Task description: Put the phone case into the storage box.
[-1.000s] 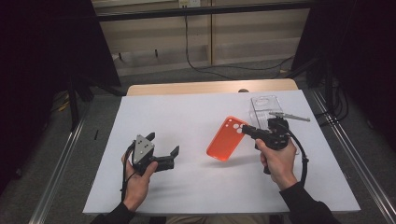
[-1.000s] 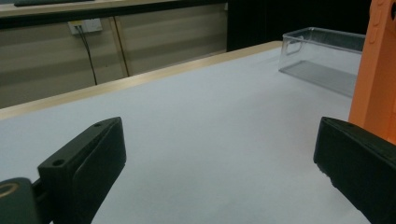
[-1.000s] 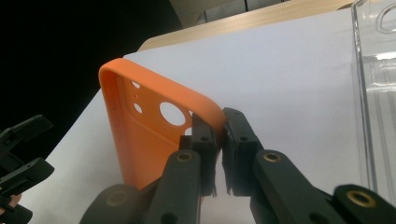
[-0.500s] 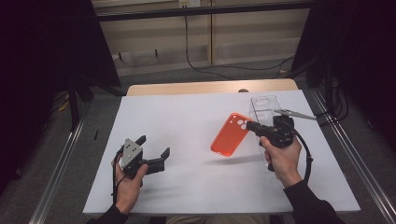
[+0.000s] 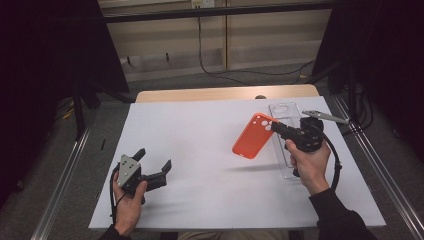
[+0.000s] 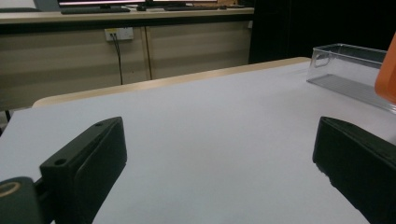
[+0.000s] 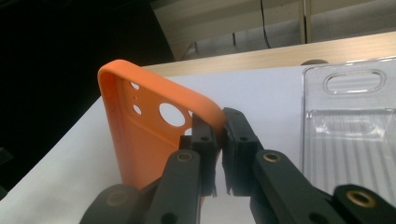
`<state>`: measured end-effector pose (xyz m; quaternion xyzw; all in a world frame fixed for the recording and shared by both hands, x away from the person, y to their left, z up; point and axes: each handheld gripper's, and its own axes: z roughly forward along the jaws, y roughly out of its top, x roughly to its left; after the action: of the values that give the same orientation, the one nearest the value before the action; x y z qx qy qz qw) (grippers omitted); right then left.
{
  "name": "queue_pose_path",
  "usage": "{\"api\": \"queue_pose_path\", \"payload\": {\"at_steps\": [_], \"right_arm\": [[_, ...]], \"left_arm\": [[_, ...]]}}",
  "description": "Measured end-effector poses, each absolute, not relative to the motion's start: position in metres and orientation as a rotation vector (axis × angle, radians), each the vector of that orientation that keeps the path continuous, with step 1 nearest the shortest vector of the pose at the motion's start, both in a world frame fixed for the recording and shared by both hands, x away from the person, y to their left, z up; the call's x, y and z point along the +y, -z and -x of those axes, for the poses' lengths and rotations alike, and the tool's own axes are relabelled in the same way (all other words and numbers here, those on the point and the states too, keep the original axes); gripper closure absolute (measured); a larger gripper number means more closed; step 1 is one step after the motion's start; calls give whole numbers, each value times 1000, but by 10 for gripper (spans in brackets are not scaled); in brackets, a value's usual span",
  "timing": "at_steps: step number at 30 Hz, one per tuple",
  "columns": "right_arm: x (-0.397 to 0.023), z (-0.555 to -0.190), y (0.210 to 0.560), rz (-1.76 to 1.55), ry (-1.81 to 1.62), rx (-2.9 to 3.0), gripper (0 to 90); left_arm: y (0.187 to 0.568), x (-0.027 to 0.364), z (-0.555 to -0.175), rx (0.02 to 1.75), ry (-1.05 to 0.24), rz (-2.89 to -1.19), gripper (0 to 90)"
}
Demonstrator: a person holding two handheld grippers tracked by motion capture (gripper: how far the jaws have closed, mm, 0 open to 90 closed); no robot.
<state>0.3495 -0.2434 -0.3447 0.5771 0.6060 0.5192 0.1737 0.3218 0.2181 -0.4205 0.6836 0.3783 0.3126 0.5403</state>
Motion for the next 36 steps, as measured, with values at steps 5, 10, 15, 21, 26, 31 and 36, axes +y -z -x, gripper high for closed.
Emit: {"api": "queue_pose_path", "payload": {"at_steps": [5,10,15,21,26,31,36], "right_arm": [[-246,-352,342,-1614,-1443,1728,839],[-248,-356,340,-1602,-1432,1720,839],[-252,-359,335,-1582,-1430,1705,839],[-257,-363,328,-1566,-1436,1682,838],[-262,-367,326,-1567,-1431,1664,838],[-266,-370,322,-1571,-1425,1643,839],[-271,-373,316,-1557,-1417,1627,839]], "left_arm": [[423,229,-319,914,-760,-1605,24],[425,230,-319,911,-775,-1603,26],[427,228,-319,915,-755,-1615,25],[428,225,-319,911,-752,-1604,14],[428,225,-318,909,-756,-1606,11],[427,225,-317,909,-770,-1597,17],[428,225,-318,919,-744,-1601,18]]}}
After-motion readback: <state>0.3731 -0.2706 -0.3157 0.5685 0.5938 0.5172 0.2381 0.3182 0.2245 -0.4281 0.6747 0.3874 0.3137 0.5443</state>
